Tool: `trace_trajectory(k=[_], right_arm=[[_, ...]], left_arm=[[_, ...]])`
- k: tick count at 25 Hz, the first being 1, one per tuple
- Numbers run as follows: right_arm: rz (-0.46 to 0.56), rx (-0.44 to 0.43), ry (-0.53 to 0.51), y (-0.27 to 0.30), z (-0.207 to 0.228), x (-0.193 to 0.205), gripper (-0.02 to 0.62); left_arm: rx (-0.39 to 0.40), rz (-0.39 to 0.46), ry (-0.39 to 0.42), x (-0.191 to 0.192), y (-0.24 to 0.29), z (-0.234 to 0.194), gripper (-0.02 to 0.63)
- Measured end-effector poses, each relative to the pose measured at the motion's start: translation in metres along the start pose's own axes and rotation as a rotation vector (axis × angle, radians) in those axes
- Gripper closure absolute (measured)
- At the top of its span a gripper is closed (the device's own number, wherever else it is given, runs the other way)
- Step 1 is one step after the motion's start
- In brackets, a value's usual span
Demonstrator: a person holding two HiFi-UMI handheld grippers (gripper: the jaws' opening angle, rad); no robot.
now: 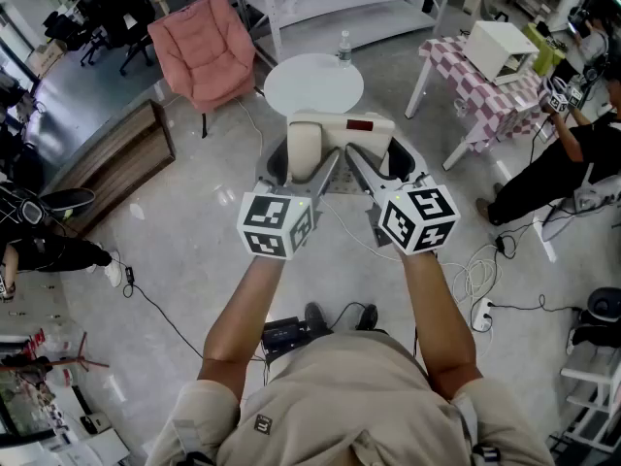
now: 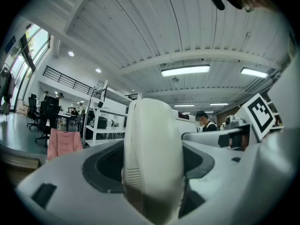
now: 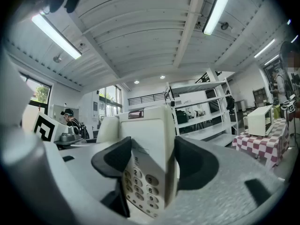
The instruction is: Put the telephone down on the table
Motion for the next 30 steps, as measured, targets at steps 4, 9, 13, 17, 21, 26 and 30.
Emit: trace_trajectory(k=[4,9,13,17,21,26,30], right_arm=[[-0.001,0.005,0.002,0.003,-0.006,-0.002,0.33],[-0.001,0.014,0.003,0.012,-0.014,0.001,0.33],[0.0,0.023,0.006,0.02,-0.022,0.001,0.33],[-0.001,0.03,0.008,0.03,-0.028,0.004,0.33],[-0.003,0.032,0.013,0.038,-0.035,0.005,0.328],[-0.004,0.023,0.019,0.049,-0.032,0.006,0.328],[-0.01,0.009,0.024,0.062,-0.019,0.007,0.328]], left_arm=[[0.006,-0.001,-0.002,-0.003,-0.003,-0.005,0.288],[0.015,-0.001,-0.004,-0.001,-0.007,-0.018,0.288],[0.021,-0.001,-0.007,-0.003,-0.01,-0.028,0.288],[0.024,-0.005,-0.015,0.0,-0.012,-0.04,0.288],[0.025,-0.007,-0.019,-0.001,-0.015,-0.051,0.288],[0.018,-0.008,-0.018,0.001,-0.008,-0.059,0.288],[0.004,-0.013,-0.02,0.003,0.007,-0.065,0.288]])
Point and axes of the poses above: the fingertips, and each gripper's own axes: y forward along the fingers, z to its right, x out of its underside, the point moved 1 cm from there along -y, backward along the fingers, and after that the axes turned 9 degrees about x, right-handed, at the moved point
